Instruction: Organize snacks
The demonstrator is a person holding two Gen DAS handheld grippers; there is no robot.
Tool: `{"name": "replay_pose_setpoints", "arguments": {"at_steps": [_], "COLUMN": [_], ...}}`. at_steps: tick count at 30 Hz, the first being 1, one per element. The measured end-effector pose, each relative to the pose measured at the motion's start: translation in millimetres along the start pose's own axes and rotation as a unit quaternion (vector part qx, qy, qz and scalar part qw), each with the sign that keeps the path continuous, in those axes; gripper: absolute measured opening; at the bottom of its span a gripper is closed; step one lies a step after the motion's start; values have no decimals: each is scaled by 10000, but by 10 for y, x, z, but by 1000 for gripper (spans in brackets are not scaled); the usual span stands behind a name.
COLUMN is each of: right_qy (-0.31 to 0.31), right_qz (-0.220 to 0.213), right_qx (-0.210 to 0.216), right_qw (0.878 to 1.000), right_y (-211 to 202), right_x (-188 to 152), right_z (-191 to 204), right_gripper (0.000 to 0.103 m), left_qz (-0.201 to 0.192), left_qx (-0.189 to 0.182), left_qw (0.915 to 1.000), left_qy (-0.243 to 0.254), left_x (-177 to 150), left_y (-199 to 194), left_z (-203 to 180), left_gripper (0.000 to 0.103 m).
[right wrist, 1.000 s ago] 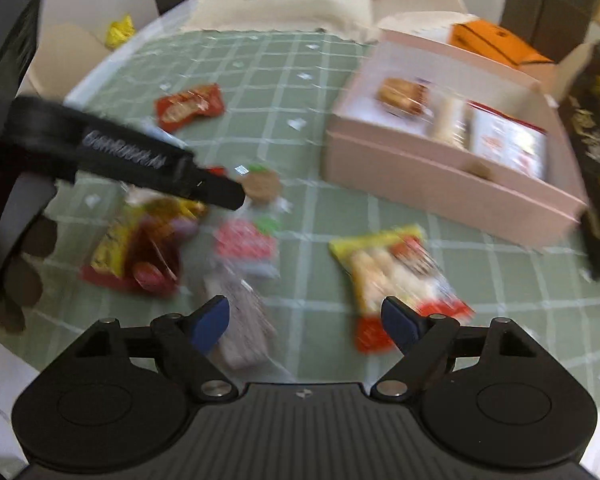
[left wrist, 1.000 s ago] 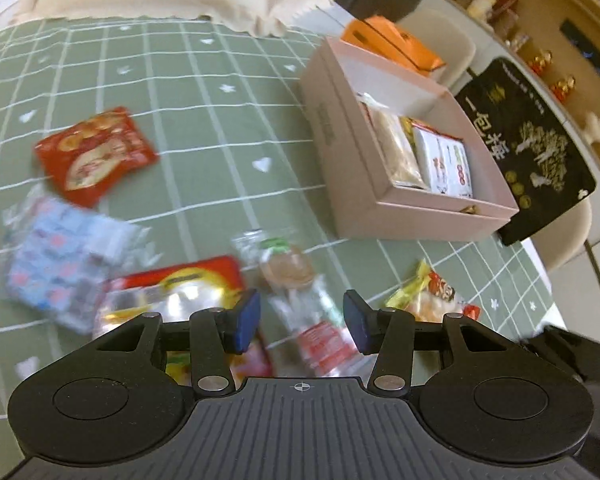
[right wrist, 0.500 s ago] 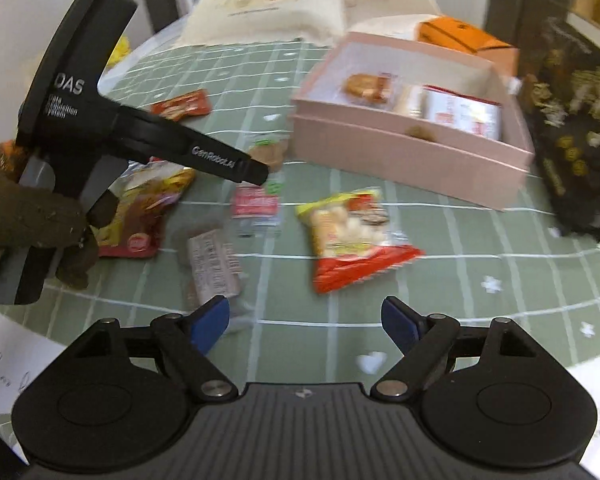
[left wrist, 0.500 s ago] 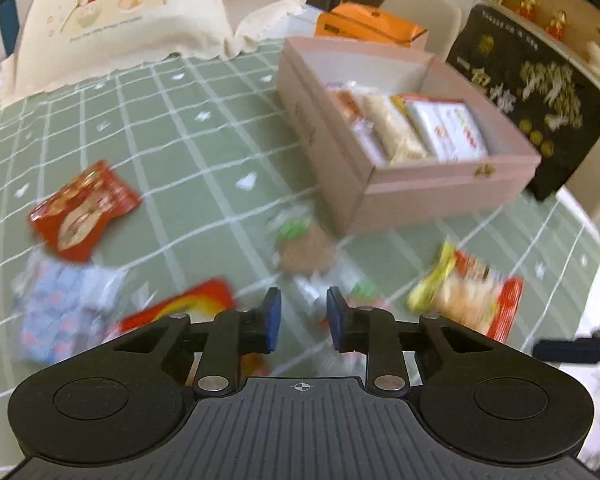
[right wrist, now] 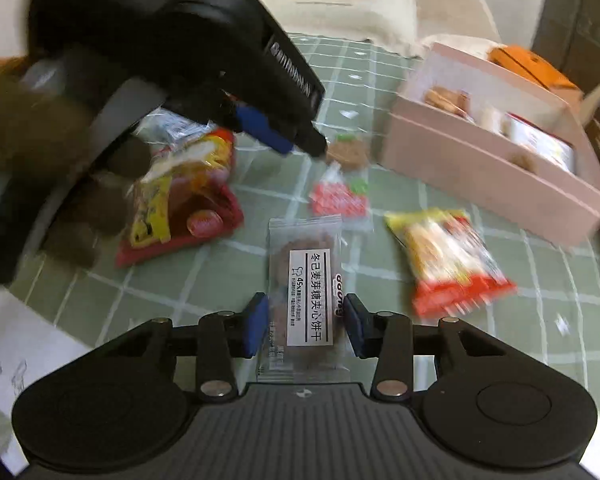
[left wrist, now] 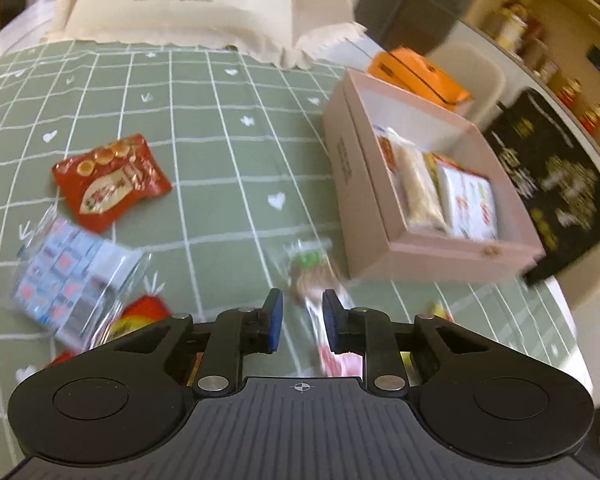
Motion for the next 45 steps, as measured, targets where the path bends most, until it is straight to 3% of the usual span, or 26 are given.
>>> {"name": "replay_pose_setpoints", "arguments": {"at_steps": [4,6,8,10,12,14,19,22,27,32,34,38,42,45], "right_qy": [357,575,834,1095,1308,1365,1300,1307,1235,1164,1170,1150,1036,996], "right_qz": [2,-40,-87,-96,-108,-209,-263,-305,-174,-241,-244,-230,51,-213], "right_qx": [-261,-421,-574,-768,-845,-892,-894,-921,-869,-822,-823,-817,-596,-512], "right_qw": [9990,9975,9948,9910,9877,9864,9871,9867,9884,9895,9894,9897,9928,9935], "right_y": [-174,-241,-256,-277,-284,-315,-298,-297,-254,-237,-235,-232,-248,-354], "right_x": [-181,-251,-274,-310,-361,-417,-454,-459,-402,-404,-403,-395,-309,-124], "right_z": [-284,-455,-631,-775,-892,-955,-993,-980,-983,-988,-986,-998,-1025,-1096], "right_gripper": [41,43,53,79,86,87,103,103,103,103,103,103,99,98], "left_qz": [-116,-186,-161,-141,-99,-36,160,216,394,693,667,534,548,541], "left_qx": [256,418,549,521,424,288,66,-187,-172,13,-25,73,119,153], "left_qw": [9996,9979,9930,9881,9836,9824,9794,9859,9898,9856,9872,9893,9864,9846], "left_qy": [-2,464,1031,1441,1749,1848,2013,1650,1357,1543,1451,1353,1548,1657], "left_x": [127,161,138,50,-90,-214,-591,-713,-809,-956,-964,-824,-753,-755], "left_y": [180,258,281,240,147,49,-247,-425,-606,-584,-548,-465,-326,-317], "left_z": [-124,-259,-391,-471,-537,-568,-621,-541,-474,-580,-582,-625,-701,-732], "left_gripper": [26,30,32,31,32,32,32,31,31,33,41,40,47,47]}}
Point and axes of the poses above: each gripper's, at about its wrist camera, not at the fingertips, and y roughly the way its jaws point, z to its left, x to its top, the point moved 1 cm from there along y, roughly the way its jaws point, and after that the axes turned 10 degrees about y, right-handed, at the moved point
